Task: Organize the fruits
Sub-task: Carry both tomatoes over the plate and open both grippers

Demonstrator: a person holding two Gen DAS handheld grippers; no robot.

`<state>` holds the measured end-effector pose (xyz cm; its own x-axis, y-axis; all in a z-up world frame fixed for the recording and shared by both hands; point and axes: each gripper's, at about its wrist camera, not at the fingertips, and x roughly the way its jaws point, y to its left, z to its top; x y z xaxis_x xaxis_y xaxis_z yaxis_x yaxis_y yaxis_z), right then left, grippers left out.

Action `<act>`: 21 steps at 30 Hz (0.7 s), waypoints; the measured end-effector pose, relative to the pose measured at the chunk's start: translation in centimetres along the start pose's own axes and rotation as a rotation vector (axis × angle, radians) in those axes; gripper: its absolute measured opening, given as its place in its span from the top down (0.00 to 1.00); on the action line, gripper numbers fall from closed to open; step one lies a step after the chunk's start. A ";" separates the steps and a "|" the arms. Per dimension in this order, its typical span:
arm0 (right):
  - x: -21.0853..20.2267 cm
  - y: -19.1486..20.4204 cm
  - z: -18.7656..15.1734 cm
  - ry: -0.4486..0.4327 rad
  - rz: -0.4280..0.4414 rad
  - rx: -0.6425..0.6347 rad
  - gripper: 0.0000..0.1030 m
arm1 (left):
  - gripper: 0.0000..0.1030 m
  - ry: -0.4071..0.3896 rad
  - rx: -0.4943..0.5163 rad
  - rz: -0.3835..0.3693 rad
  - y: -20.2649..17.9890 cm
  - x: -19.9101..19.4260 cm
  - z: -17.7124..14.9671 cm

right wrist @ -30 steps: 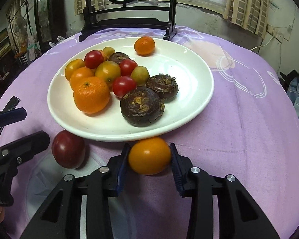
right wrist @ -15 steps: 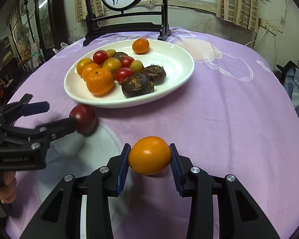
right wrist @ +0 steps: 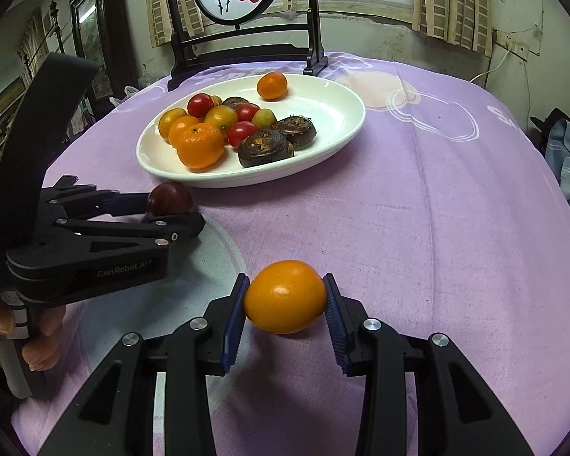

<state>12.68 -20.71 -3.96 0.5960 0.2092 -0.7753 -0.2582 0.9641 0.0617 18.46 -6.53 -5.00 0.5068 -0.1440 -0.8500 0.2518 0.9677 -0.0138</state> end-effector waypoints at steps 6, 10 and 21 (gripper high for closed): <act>-0.2 0.0 0.0 -0.005 -0.005 -0.001 0.61 | 0.63 0.001 0.012 0.012 -0.3 -0.7 -0.7; -0.3 0.3 0.0 -0.008 -0.007 -0.011 0.61 | 0.63 -0.026 0.007 0.002 0.2 -2.4 -1.0; -2.6 1.3 1.9 -0.068 0.011 -0.042 0.61 | 0.63 -0.128 0.021 -0.002 0.6 -7.4 0.3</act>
<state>12.22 -19.70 -0.65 0.6425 0.2319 -0.7303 -0.2958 0.9543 0.0427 15.09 -4.93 1.46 0.6069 -0.1721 -0.7759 0.2690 0.9631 -0.0033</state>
